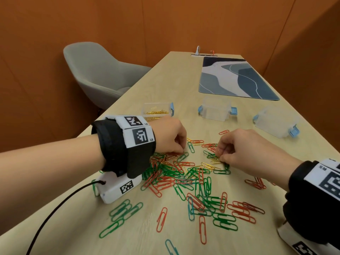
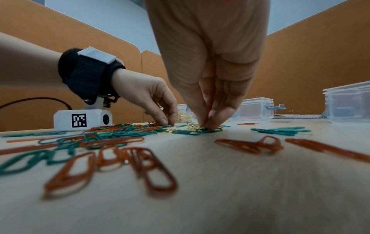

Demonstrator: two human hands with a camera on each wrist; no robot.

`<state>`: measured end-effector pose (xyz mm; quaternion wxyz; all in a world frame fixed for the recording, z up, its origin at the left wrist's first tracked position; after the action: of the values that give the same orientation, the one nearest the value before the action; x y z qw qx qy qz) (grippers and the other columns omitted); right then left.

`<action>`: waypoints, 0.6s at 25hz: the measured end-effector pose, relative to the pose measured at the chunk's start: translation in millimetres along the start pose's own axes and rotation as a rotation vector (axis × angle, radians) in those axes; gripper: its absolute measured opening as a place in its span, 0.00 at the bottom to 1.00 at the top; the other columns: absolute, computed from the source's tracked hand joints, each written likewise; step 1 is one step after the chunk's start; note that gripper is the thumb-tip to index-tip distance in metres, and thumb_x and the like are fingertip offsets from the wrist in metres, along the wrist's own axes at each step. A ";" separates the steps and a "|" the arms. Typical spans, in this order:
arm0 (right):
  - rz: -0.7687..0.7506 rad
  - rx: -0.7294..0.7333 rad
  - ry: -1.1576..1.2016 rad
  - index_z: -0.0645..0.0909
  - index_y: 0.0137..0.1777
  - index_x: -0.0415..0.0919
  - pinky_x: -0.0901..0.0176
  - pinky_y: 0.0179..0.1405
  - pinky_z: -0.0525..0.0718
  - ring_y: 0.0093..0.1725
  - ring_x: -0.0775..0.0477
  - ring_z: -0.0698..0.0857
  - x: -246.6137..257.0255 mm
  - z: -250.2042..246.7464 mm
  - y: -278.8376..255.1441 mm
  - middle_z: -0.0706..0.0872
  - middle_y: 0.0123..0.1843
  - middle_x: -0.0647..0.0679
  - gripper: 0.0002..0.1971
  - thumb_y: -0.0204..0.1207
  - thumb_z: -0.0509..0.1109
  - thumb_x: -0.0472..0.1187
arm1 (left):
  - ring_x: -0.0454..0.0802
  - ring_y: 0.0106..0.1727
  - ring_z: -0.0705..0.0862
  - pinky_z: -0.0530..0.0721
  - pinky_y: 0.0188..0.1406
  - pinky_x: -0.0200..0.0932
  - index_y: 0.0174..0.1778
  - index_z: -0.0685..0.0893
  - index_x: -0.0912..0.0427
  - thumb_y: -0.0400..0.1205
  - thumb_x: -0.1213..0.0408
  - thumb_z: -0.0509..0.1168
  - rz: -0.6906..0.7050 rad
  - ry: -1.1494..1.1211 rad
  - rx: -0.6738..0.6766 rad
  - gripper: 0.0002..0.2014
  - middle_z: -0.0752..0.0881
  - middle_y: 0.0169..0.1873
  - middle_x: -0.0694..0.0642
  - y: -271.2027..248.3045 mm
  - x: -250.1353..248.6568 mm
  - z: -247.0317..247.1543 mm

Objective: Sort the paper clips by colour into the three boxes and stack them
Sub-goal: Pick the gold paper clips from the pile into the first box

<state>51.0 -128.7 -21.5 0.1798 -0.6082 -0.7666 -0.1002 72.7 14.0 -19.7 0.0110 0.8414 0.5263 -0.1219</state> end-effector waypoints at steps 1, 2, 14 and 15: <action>-0.006 0.008 -0.003 0.87 0.42 0.46 0.73 0.34 0.76 0.38 0.59 0.79 0.1 0.9 0.0 0.83 0.38 0.57 0.07 0.74 0.68 0.35 | 0.38 0.31 0.76 0.70 0.30 0.26 0.49 0.89 0.55 0.79 0.61 0.67 0.008 -0.003 0.002 0.07 0.86 0.39 0.48 -1.8 -0.9 0.2; -0.015 0.012 -0.002 0.87 0.42 0.46 0.73 0.35 0.76 0.38 0.60 0.80 1.4 1.0 -0.3 0.83 0.37 0.58 0.06 0.74 0.70 0.36 | 0.39 0.32 0.76 0.71 0.31 0.28 0.50 0.88 0.56 0.79 0.61 0.66 0.015 -0.003 0.000 0.08 0.86 0.40 0.48 -3.0 -1.9 0.0; -0.077 0.125 -0.042 0.85 0.40 0.42 0.64 0.38 0.82 0.34 0.56 0.79 15.0 9.3 -7.3 0.85 0.36 0.51 0.06 0.75 0.67 0.38 | 0.40 0.35 0.77 0.77 0.36 0.32 0.43 0.85 0.55 0.74 0.61 0.71 -0.056 -0.030 0.054 0.04 0.79 0.31 0.42 -7.0 -2.5 5.9; -0.086 0.131 -0.040 0.85 0.39 0.42 0.64 0.38 0.83 0.33 0.56 0.79 16.6 8.9 -8.6 0.84 0.35 0.51 0.06 0.74 0.67 0.38 | 0.40 0.34 0.77 0.75 0.34 0.31 0.42 0.84 0.54 0.74 0.61 0.71 -0.053 -0.028 0.057 0.03 0.79 0.31 0.42 -6.5 -2.8 6.2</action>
<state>38.1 -112.5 -22.5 0.1992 -0.5635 -0.8005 -0.0454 64.5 13.6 -24.4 -0.0087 0.8255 0.5444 -0.1489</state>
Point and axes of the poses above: each hand's wrist, its own y-axis towards the middle knuckle, its own z-axis out of the palm, x = y × z, the point moved 7 cm from there along y, towards the middle knuckle
